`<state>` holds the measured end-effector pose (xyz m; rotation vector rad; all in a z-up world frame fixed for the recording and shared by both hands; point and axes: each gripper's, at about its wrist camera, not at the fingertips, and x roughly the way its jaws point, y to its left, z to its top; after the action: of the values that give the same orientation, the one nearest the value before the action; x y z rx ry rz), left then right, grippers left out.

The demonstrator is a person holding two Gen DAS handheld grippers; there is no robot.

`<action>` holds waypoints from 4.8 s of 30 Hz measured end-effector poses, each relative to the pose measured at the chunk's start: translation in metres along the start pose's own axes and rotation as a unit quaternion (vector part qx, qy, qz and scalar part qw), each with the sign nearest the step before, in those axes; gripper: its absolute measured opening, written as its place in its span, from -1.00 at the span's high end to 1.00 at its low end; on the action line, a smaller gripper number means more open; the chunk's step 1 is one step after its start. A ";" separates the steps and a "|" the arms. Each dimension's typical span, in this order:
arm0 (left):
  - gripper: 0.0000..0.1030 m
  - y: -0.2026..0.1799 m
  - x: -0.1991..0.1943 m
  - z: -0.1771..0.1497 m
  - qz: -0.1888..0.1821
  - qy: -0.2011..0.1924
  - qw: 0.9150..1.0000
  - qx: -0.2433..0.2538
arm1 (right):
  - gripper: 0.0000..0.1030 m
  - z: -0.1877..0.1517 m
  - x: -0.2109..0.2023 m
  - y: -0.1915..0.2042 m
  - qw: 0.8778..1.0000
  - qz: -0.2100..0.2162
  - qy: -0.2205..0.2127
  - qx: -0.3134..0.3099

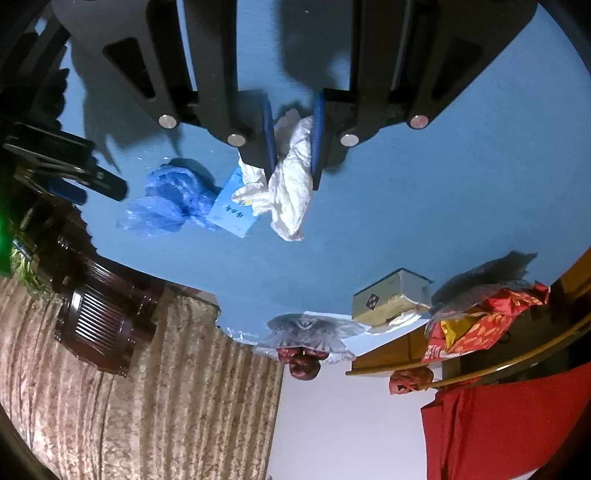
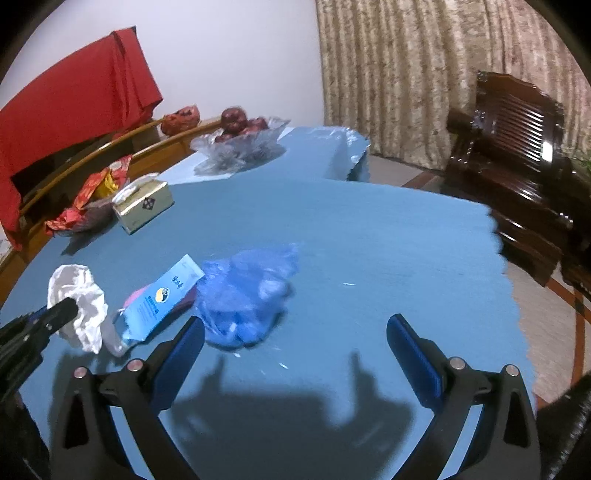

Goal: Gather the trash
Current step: 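Grasp the white tissues with the left gripper while the right gripper grasps the blue plastic bag, then carry the tissues and blue bag over the bin and open both grippers, then move both open grippers back over the table toward the mask and tube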

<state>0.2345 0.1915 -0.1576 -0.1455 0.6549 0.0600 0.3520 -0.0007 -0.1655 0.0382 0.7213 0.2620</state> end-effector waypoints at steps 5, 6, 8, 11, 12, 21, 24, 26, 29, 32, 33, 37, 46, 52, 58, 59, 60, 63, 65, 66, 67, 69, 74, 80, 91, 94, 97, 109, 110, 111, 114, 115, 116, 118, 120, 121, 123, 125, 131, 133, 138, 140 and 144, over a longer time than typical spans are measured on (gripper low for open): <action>0.69 0.007 0.008 -0.002 0.002 0.006 1.000 -0.008 | -0.78 0.004 0.031 0.021 0.999 0.011 0.027 -0.021; 0.69 0.007 0.008 -0.003 0.002 0.006 1.000 -0.008 | -0.74 0.004 0.037 0.024 0.999 0.015 0.037 -0.025; 0.69 0.008 0.009 -0.003 0.001 0.006 1.000 -0.009 | -0.50 0.003 0.045 0.028 0.998 0.020 0.050 -0.031; 0.69 0.008 0.010 -0.003 -0.002 0.006 1.000 -0.011 | 0.09 0.001 0.052 0.032 0.996 0.036 0.065 -0.041; 0.69 0.009 0.009 -0.003 -0.002 0.006 1.000 -0.012 | 0.19 0.000 0.048 0.030 0.996 0.045 0.060 -0.040; 0.69 -0.006 -0.012 0.000 -0.013 -0.010 1.000 -0.007 | 0.38 0.009 -0.026 0.014 0.999 0.020 -0.007 -0.040; 0.69 -0.018 -0.024 0.002 -0.024 -0.016 1.000 -0.003 | 0.38 0.008 -0.053 0.004 0.999 0.016 -0.021 -0.033; 0.69 -0.029 -0.033 0.002 -0.034 -0.019 0.999 0.000 | 0.38 0.006 -0.070 -0.003 0.999 0.012 -0.029 -0.029; 0.69 -0.045 -0.046 0.000 -0.051 -0.020 0.998 0.004 | 0.38 0.001 -0.093 -0.011 0.999 0.009 -0.040 -0.019; 0.69 -0.060 -0.058 -0.001 -0.063 -0.021 0.998 0.006 | 0.38 -0.005 -0.114 -0.019 0.999 0.006 -0.047 -0.015; 0.69 -0.065 -0.063 -0.001 -0.067 -0.022 0.998 0.007 | 0.38 -0.007 -0.121 -0.021 0.999 0.004 -0.049 -0.013; 0.69 -0.082 -0.077 -0.001 -0.078 -0.025 0.997 0.015 | 0.38 -0.011 -0.145 -0.034 0.998 0.004 -0.058 0.008; 0.69 -0.103 -0.102 -0.005 -0.098 -0.030 0.994 0.028 | 0.38 -0.018 -0.182 -0.045 0.997 -0.004 -0.071 0.010; 0.69 -0.114 -0.114 -0.008 -0.105 -0.030 0.993 0.039 | 0.38 -0.026 -0.202 -0.049 0.997 -0.010 -0.075 0.010; 0.69 -0.133 -0.129 -0.010 -0.121 -0.034 0.991 0.054 | 0.38 -0.036 -0.222 -0.060 0.996 -0.024 -0.081 0.016; 0.69 -0.135 -0.131 -0.011 -0.124 -0.034 0.990 0.056 | 0.38 -0.038 -0.226 -0.063 0.996 -0.026 -0.082 0.016; 0.69 -0.140 -0.133 -0.012 -0.127 -0.036 0.990 0.059 | 0.38 -0.040 -0.230 -0.065 0.996 -0.029 -0.083 0.015; 0.69 -0.149 -0.138 -0.013 -0.135 -0.037 0.988 0.065 | 0.38 -0.044 -0.238 -0.071 0.996 -0.035 -0.086 0.018; 0.69 -0.156 -0.142 -0.015 -0.141 -0.037 0.987 0.067 | 0.38 -0.046 -0.245 -0.076 0.995 -0.040 -0.088 0.020; 0.69 -0.159 -0.143 -0.016 -0.143 -0.037 0.987 0.068 | 0.38 -0.048 -0.249 -0.080 0.995 -0.043 -0.090 0.022; 0.69 -0.164 -0.144 -0.017 -0.147 -0.037 0.986 0.072 | 0.38 -0.049 -0.251 -0.082 0.995 -0.045 -0.091 0.023; 0.69 -0.171 -0.146 -0.019 -0.151 -0.038 0.985 0.076 | 0.38 -0.052 -0.259 -0.089 0.994 -0.051 -0.093 0.026; 0.69 -0.196 -0.149 -0.022 -0.174 -0.036 0.980 0.087 | 0.38 -0.060 -0.280 -0.112 0.992 -0.075 -0.099 0.037; 0.69 -0.238 -0.151 -0.029 -0.212 -0.035 0.970 0.115 | 0.38 -0.077 -0.302 -0.145 0.987 -0.110 -0.100 0.056; 0.69 -0.310 -0.145 -0.055 -0.270 -0.015 0.950 0.155 | 0.38 -0.116 -0.333 -0.204 0.976 -0.177 -0.082 0.103; 0.69 -0.330 -0.140 -0.065 -0.284 -0.003 0.944 0.166 | 0.38 -0.130 -0.339 -0.221 0.971 -0.195 -0.073 0.120; 0.69 -0.348 -0.138 -0.077 -0.293 0.003 0.939 0.180 | 0.38 -0.140 -0.346 -0.233 0.967 -0.207 -0.068 0.133; 0.69 -0.399 -0.125 -0.102 -0.317 0.027 0.925 0.206 | 0.38 -0.171 -0.349 -0.267 0.956 -0.232 -0.048 0.172; 0.68 -0.402 -0.123 -0.104 -0.321 0.032 0.924 0.206 | 0.37 -0.173 -0.347 -0.270 0.955 -0.233 -0.045 0.175; 0.68 -0.405 -0.120 -0.105 -0.323 0.036 0.923 0.206 | 0.37 -0.174 -0.345 -0.272 0.955 -0.235 -0.041 0.177; 0.61 -0.413 -0.114 -0.109 -0.326 0.045 0.921 0.210 | 0.34 -0.180 -0.338 -0.277 0.954 -0.237 -0.026 0.181; 0.57 -0.415 -0.111 -0.111 -0.328 0.049 0.919 0.213 | 0.33 -0.183 -0.335 -0.279 0.954 -0.238 -0.020 0.183; 0.50 -0.415 -0.109 -0.112 -0.330 0.052 0.918 0.214 | 0.26 -0.184 -0.332 -0.280 0.954 -0.238 -0.015 0.183; 0.23 -0.416 -0.105 -0.114 -0.330 0.059 0.917 0.215 | 0.19 -0.189 -0.328 -0.283 0.953 -0.240 -0.005 0.182; -0.05 -0.416 -0.103 -0.113 -0.331 0.063 0.918 0.207 | 0.00 -0.193 -0.323 -0.285 0.953 -0.241 0.008 0.183; -0.08 -0.413 -0.102 -0.113 -0.330 0.062 0.920 0.204 | -0.20 -0.195 -0.322 -0.285 0.952 -0.244 0.010 0.183; -0.15 -0.409 -0.101 -0.112 -0.325 0.058 0.921 0.206 | -0.33 -0.198 -0.322 -0.285 0.951 -0.249 0.013 0.183; -0.30 -0.404 -0.102 -0.109 -0.321 0.055 0.923 0.203 | -0.62 -0.198 -0.323 -0.283 0.949 -0.258 0.012 0.183; -0.75 -0.374 -0.108 -0.092 -0.299 0.024 0.934 0.196 | -0.88 -0.186 -0.333 -0.274 0.953 -0.247 -0.015 0.177; -0.77 -0.356 -0.108 -0.083 -0.289 0.023 0.939 0.187 | -0.88 -0.181 -0.334 -0.269 0.955 -0.240 -0.023 0.173; -0.81 -0.304 -0.107 -0.065 -0.248 0.013 0.957 0.149 | -0.88 -0.161 -0.329 -0.246 0.963 -0.217 -0.042 0.153; -0.82 -0.282 -0.109 -0.056 -0.231 0.008 0.964 0.133 | -0.88 -0.150 -0.323 -0.233 0.968 -0.202 -0.048 0.141; -0.82 -0.241 -0.110 -0.044 -0.193 -0.005 0.975 0.109 | -0.88 -0.130 -0.307 -0.207 0.976 -0.177 -0.055 0.118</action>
<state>0.1452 -0.0542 -0.0976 -0.0585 0.6096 -0.3841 0.0924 -0.2851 -0.0899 0.1464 0.6334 -0.1667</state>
